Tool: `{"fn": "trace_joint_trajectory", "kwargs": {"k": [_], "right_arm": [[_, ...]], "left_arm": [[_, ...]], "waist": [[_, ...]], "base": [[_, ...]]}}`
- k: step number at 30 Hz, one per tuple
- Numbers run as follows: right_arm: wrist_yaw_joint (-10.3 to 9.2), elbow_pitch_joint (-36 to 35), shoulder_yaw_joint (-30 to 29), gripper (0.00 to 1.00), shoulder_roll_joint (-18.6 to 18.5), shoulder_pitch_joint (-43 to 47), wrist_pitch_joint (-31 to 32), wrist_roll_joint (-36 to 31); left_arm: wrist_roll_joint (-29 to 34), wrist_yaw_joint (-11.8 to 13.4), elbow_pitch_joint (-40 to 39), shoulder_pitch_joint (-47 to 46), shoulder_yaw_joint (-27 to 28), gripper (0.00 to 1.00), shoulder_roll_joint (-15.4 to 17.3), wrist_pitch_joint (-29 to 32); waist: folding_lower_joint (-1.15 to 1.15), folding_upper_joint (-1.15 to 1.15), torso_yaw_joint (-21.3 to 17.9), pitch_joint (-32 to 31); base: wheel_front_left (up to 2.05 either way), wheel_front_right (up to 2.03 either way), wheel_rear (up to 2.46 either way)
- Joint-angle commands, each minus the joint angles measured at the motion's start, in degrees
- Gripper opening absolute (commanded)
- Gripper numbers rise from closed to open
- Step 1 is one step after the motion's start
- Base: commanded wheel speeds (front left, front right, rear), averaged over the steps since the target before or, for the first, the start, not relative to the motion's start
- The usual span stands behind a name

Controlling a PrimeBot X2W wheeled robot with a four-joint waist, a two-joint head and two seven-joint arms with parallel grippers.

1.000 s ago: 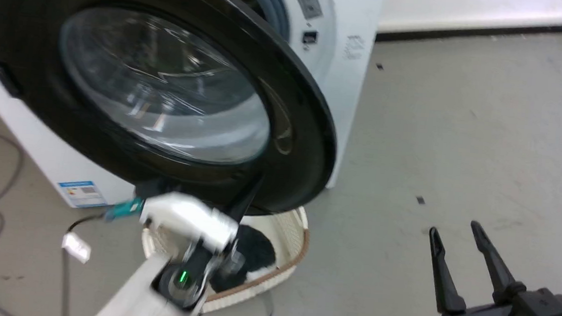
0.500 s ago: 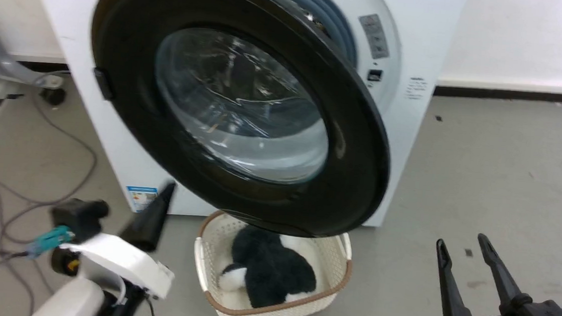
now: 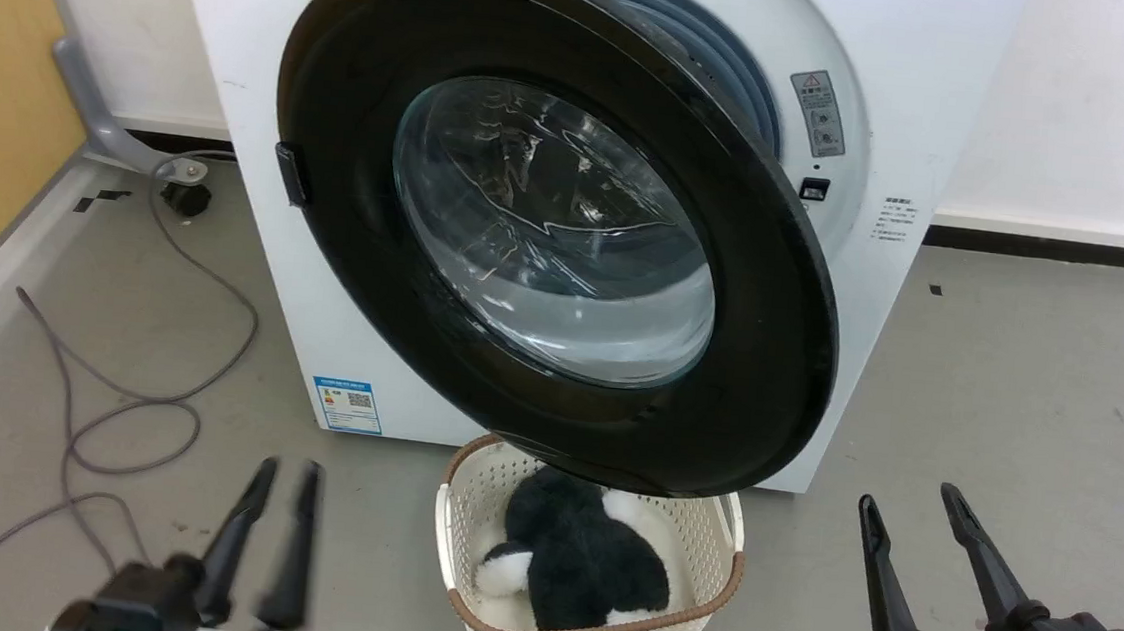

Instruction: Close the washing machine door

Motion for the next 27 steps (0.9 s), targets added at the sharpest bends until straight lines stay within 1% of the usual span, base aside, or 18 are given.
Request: {"fn": "trace_joint_trajectory", "kwargs": {"k": [1, 5, 7, 16, 17, 18, 22, 23, 27], "right_arm": [[0.03, 0.10, 0.21, 1.00, 0.13, 0.54, -0.26, 0.08], [0.03, 0.38, 0.86, 1.00, 0.13, 0.69, -0.26, 0.28], [0.03, 0.43, 0.94, 1.00, 0.13, 0.78, -0.26, 0.38], [0.03, 1.45, 1.94, 1.00, 0.13, 1.08, -0.26, 0.70], [0.03, 1.59, 2.17, 0.35, 0.13, 1.01, -0.26, 0.58], [0.03, 1.66, 2.42, 0.00, 0.13, 0.88, -0.26, 0.41], [0.03, 1.78, 4.79, 0.00, -0.90, -0.33, -0.11, 0.23], [0.03, 1.95, 6.59, 0.00, -2.50, -1.53, 0.45, 0.78], [0.03, 2.17, 10.57, 0.00, -6.67, -6.43, 2.45, 3.31]], "left_arm": [[1.08, -0.20, -0.36, 1.18, 0.41, 1.00, -0.59, -0.24], [4.17, -0.67, -0.30, 3.87, 1.69, 1.00, -2.29, -0.24], [4.70, -0.91, -0.49, 4.68, 2.90, 1.00, -3.56, -0.24], [8.27, -4.69, 0.29, 5.19, 4.71, 1.00, -6.52, -0.25], [8.62, -5.07, 0.41, 5.05, 4.78, 1.00, -6.88, -0.25], [8.97, -5.44, 0.56, 4.92, 4.85, 1.00, -7.23, -0.25], [10.16, -6.80, 1.11, 4.37, 5.35, 1.00, -8.43, -0.25], [10.11, -7.50, 1.68, 4.31, 5.75, 1.00, -9.06, -0.25], [10.61, -8.70, 1.74, 3.03, 6.52, 1.00, -9.72, -0.25]], "waist": [[0.01, 0.00, 0.17, -0.04], [0.01, 0.00, 0.38, -0.10], [0.01, 0.00, 0.44, -0.09], [0.01, 0.00, 0.90, 0.49], [0.01, 0.00, 1.04, 0.64], [0.01, 0.00, 1.20, 0.80], [0.01, 0.00, 2.04, 1.71], [0.01, 0.00, 2.43, 2.38], [0.01, 0.00, 3.19, 4.91]], "base": [[0.00, 0.00, 0.00], [0.00, 0.00, 0.00], [0.00, 0.00, 0.00], [0.00, 0.00, 0.00], [0.00, 0.00, 0.00], [0.00, 0.00, 0.00], [0.00, 0.00, 0.00], [0.00, 0.00, 0.00], [0.00, 0.00, 0.00]]}}
